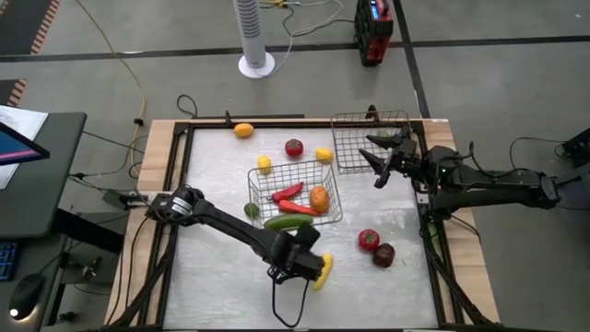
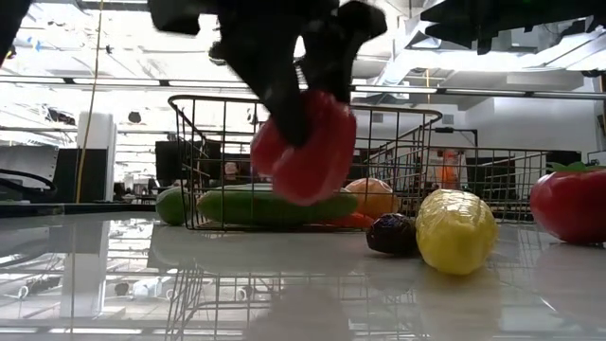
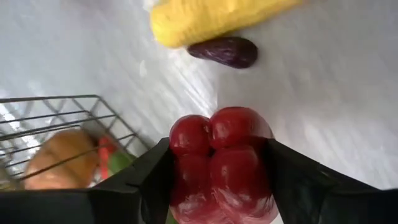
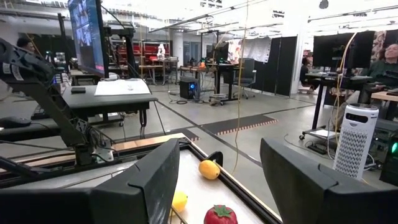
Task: Sort produce into baskets
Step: Put the red bell pepper into the left wire basket
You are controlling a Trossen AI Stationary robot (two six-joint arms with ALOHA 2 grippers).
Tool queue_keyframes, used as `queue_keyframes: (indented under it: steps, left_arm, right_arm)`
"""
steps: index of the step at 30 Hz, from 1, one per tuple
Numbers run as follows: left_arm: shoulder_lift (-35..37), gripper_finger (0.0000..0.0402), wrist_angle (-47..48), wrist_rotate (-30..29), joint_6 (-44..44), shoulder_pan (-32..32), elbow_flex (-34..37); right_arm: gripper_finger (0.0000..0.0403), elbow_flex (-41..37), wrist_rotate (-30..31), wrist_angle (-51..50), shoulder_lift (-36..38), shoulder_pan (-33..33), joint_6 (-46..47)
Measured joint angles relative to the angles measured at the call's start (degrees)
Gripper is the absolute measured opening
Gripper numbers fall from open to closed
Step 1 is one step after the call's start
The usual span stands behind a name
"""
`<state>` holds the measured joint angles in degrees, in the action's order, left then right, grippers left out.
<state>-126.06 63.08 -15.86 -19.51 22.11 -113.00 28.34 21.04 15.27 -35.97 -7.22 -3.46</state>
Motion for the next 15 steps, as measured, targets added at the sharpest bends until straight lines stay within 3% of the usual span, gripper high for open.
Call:
queue_keyframes:
  steps: [10, 15]
  left_arm:
    - [0.31, 0.0205, 12.15, 0.35, 2.01, -3.01, -17.77]
    - [0.73, 0.0204, 16.79, -0.82, 3.85, -5.79, -22.11]
  right_arm:
    - [0.0253, 0.00, 0.00, -0.24, 0.00, 0.00, 0.01]
    - [0.0253, 0.00, 0.00, -0.41, 0.00, 0.00, 0.01]
